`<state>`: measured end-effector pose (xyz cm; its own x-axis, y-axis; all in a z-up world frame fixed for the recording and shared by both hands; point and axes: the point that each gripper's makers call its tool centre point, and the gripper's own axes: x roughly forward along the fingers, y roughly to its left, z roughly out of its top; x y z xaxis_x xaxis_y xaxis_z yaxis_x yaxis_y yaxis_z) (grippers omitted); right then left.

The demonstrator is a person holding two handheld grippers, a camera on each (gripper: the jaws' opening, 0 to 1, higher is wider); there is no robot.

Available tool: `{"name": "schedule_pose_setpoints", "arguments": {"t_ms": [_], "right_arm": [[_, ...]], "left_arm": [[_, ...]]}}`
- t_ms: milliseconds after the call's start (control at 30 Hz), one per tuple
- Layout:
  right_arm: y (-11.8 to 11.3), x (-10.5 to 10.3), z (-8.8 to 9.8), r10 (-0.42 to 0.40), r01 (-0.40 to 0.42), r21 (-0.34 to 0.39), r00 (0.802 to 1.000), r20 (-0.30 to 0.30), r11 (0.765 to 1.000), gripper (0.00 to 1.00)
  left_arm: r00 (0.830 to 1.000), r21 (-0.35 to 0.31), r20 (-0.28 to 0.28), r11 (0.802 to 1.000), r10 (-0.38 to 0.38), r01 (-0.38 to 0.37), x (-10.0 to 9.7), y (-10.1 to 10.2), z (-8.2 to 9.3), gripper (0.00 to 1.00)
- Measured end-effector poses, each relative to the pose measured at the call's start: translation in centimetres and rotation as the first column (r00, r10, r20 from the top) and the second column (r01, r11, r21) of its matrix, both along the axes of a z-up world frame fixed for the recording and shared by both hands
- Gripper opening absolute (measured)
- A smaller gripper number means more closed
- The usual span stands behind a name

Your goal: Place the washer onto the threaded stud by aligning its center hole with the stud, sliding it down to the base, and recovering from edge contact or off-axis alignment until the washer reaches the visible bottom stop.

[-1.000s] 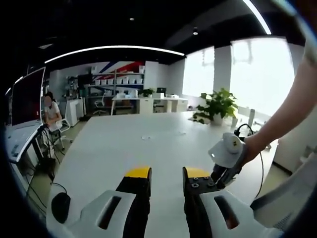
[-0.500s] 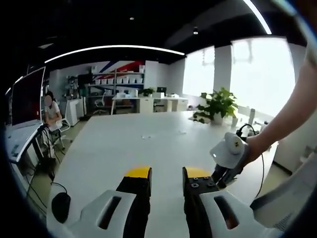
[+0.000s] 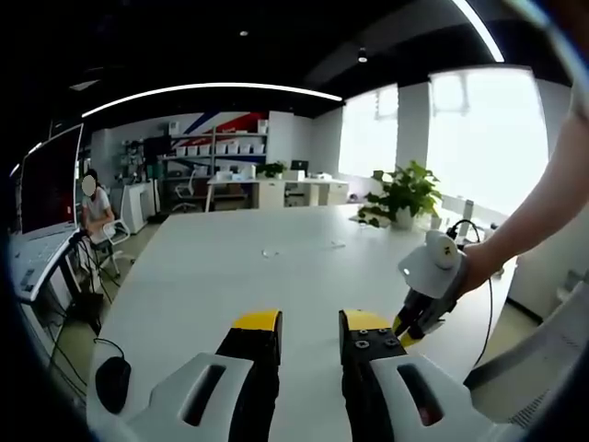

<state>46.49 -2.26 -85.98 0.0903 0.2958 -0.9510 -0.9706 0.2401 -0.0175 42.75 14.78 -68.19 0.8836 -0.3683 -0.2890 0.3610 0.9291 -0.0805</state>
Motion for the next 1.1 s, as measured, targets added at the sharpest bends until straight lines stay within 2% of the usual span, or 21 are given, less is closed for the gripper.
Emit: {"name": "schedule_pose_setpoints", "arguments": {"t_ms": [267,533,933,1100], "right_arm": [[0.6,0.8,1.6,-0.017,0.016,0.033,1.000,0.026,0.999,0.12],[2.2,2.5,3.8,-0.034,0.028,0.076,0.997,0.071,0.997,0.12],[3.9,5.8,5.6,-0.030,0.016,0.089,0.987,0.155,0.996,0.12],[4.6,6.4,5.8,-0.018,0.004,0.088,0.987,0.160,0.996,0.12]], "left_arm": [[1.000,0.005,-0.003,1.000,0.001,-0.001,0.0,0.0,-0.1,0.23],[1.000,-0.002,-0.003,1.000,0.003,-0.003,0.0,0.1,-0.1,0.23],[1.000,-0.007,0.005,1.000,0.003,-0.003,0.0,0.2,0.1,0.23],[1.000,-0.007,0.003,1.000,0.004,-0.004,0.0,0.2,0.1,0.23]]}}
